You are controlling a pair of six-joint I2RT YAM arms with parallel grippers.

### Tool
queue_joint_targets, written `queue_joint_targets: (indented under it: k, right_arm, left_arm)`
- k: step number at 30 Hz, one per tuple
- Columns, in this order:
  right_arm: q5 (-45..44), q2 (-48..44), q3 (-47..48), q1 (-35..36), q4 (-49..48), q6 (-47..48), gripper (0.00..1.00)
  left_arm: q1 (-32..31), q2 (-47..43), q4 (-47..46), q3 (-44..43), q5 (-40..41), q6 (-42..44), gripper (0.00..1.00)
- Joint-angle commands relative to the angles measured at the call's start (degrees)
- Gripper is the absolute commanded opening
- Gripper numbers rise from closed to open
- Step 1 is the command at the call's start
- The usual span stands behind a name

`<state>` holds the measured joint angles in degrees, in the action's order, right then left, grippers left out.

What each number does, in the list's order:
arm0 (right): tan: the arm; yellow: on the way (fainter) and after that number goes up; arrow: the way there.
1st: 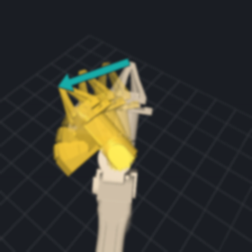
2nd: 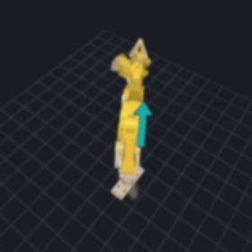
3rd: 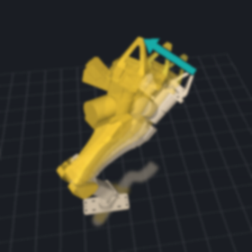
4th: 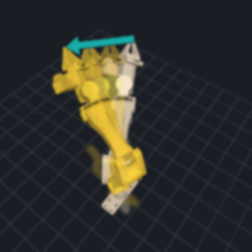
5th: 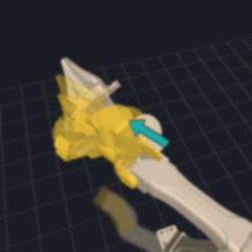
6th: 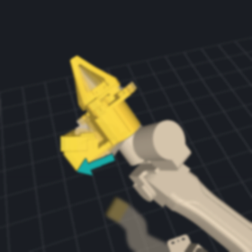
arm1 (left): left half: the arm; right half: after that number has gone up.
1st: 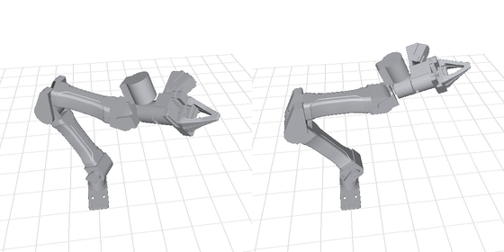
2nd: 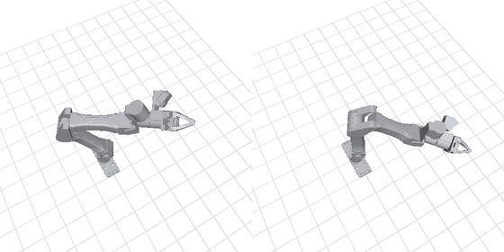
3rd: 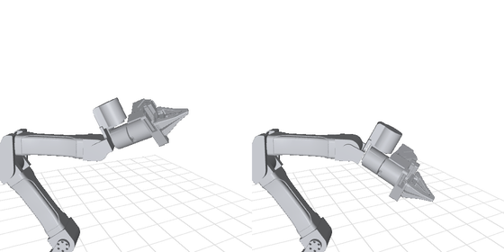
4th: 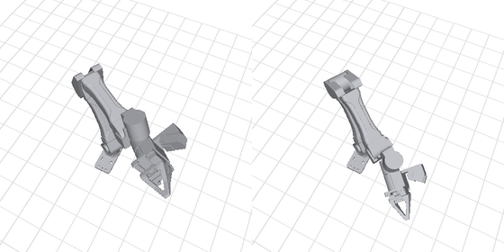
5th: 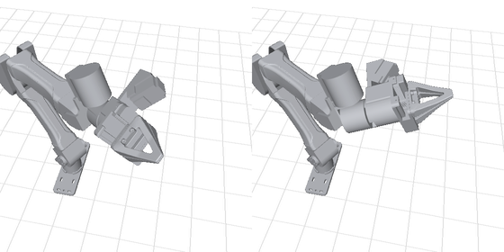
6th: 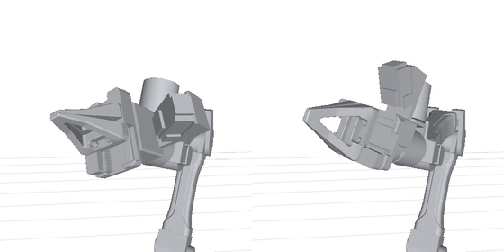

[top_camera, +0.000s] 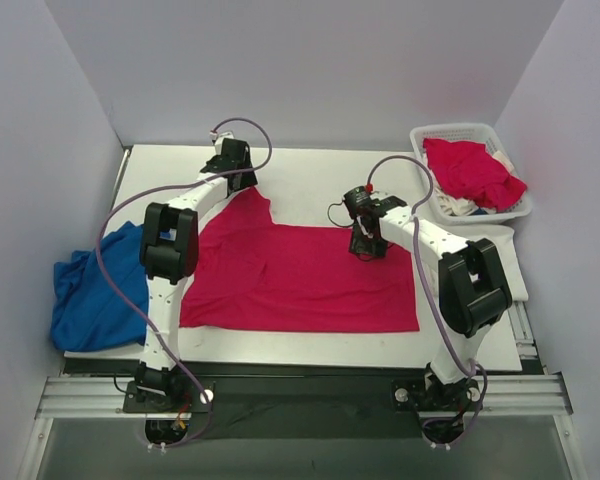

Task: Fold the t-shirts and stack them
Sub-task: Grap the side of the flattened tshirt furthest away from the robot with both arms

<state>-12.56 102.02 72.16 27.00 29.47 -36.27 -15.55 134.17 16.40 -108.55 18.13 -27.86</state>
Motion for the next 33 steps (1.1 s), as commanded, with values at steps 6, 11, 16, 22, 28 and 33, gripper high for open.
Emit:
queue_joint_targets:
  k: [6,11,16,22,28,33]
  right_arm:
    - [-0.36,0.29,1.76,-0.64,1.38,0.24,0.38]
    - [-0.54,-0.15,1.23,-0.73,1.46,-0.03,0.37]
    - [-0.80,-0.59,1.05,-0.81,1.38,-0.38,0.36]
    - [-0.71,-1.03,1.23,-0.99,1.55,-0.47,0.35]
    - [-0.54,-1.03,1.67,-1.08,1.73,-0.73,0.34]
    - [-0.89,-1.12,1.58,-0.99,2.08,-0.91,0.33]
  left_arm:
    - [0.43,2.41,11.54,-8.33,-1.52,-0.97,0.72]
    - [0.61,7.59,22.61,-18.17,-2.75,-2.20,0.71]
    - [0.78,11.37,29.98,-25.81,-2.75,-3.43,0.70]
    - [0.96,13.40,37.64,-31.89,-3.10,-4.75,0.70]
    - [0.87,11.21,38.88,-30.76,-3.10,-5.01,0.63]
    - [1.31,9.71,36.25,-29.26,-3.19,-3.96,0.44]
